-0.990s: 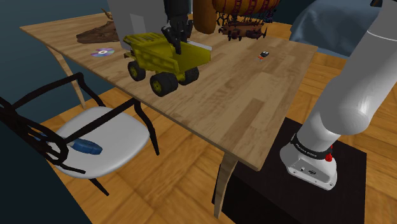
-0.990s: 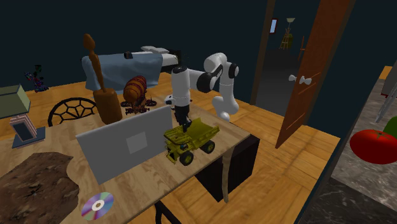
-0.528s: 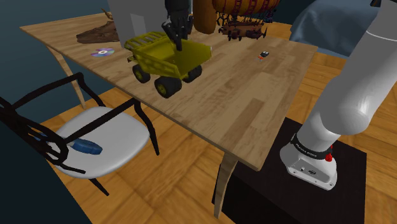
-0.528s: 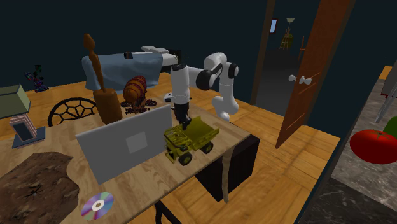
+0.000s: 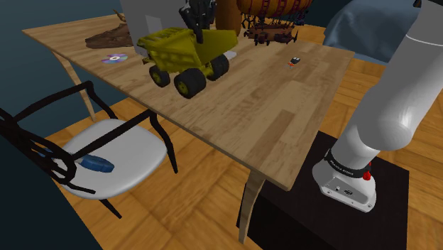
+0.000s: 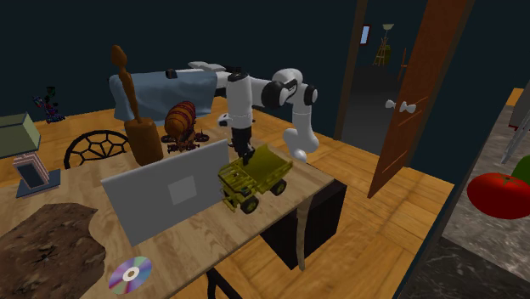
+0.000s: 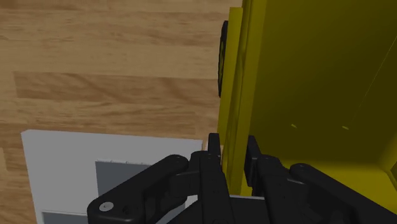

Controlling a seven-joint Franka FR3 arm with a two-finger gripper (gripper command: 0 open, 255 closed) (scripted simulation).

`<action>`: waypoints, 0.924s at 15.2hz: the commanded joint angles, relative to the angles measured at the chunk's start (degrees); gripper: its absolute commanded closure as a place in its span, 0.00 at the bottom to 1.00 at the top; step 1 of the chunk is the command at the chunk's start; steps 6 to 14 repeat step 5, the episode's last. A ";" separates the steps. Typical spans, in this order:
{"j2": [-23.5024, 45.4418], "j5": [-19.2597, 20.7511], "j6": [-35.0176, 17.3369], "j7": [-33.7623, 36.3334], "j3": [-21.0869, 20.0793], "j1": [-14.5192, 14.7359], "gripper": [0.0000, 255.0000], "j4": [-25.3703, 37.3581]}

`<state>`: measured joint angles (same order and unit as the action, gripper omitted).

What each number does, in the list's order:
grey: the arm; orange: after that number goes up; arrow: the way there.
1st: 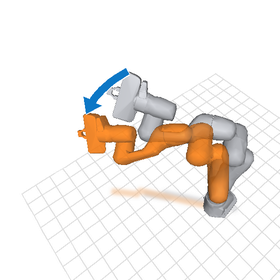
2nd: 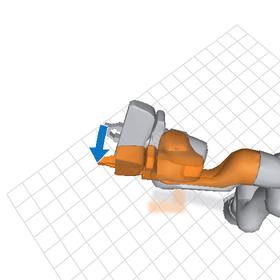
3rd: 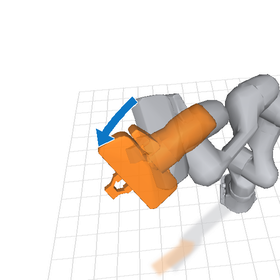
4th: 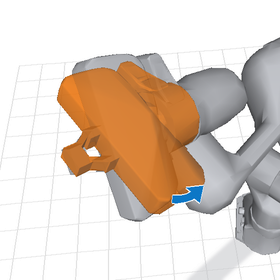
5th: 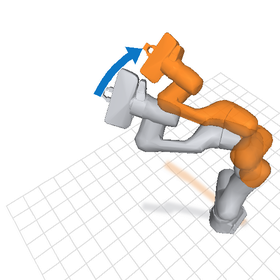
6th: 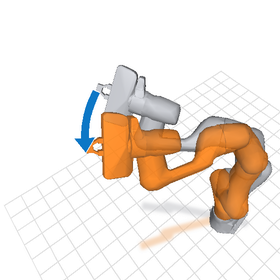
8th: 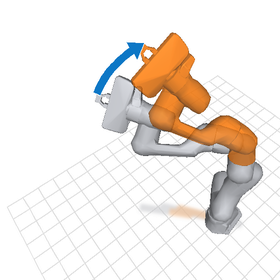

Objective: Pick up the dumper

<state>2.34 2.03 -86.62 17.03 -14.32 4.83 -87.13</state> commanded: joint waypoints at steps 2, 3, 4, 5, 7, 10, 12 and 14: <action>0.99 0.25 2.70 0.12 -0.11 0.15 1.00 3.93; 1.31 0.33 3.59 0.16 -0.14 0.19 1.00 5.13; 1.35 0.34 3.72 0.16 -0.15 0.20 1.00 5.29; 1.36 0.34 3.73 0.16 -0.15 0.20 1.00 5.31; 1.36 0.34 3.73 0.16 -0.15 0.20 1.00 5.31; 1.36 0.34 3.73 0.16 -0.15 0.20 1.00 5.31; 1.36 0.34 3.73 0.16 -0.15 0.20 1.00 5.31; 1.36 0.34 3.73 0.16 -0.15 0.20 1.00 5.31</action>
